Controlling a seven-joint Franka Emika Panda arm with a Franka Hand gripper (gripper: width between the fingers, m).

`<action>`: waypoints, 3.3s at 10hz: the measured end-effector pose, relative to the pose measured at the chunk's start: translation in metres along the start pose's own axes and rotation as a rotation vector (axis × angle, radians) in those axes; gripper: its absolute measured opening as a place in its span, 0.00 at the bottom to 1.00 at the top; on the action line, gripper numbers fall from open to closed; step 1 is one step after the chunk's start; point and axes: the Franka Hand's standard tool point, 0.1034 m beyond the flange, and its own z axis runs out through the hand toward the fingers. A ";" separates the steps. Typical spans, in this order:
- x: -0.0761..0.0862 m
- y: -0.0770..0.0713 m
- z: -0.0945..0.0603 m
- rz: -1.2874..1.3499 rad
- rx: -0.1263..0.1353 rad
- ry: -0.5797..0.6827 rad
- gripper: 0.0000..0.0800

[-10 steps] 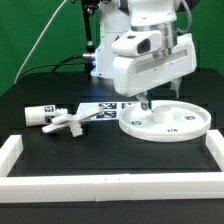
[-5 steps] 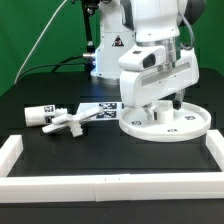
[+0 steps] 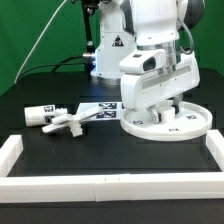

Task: Assemble round table

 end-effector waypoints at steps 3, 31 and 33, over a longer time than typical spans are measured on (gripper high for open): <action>0.001 0.011 -0.013 0.024 0.000 -0.022 0.51; 0.088 0.145 -0.006 -0.110 0.043 -0.057 0.51; 0.098 0.145 -0.005 -0.111 0.039 -0.049 0.51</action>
Offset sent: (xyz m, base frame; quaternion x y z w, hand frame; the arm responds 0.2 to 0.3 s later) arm 0.0240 -0.0313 0.0511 -0.0105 -0.0072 0.0973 0.9952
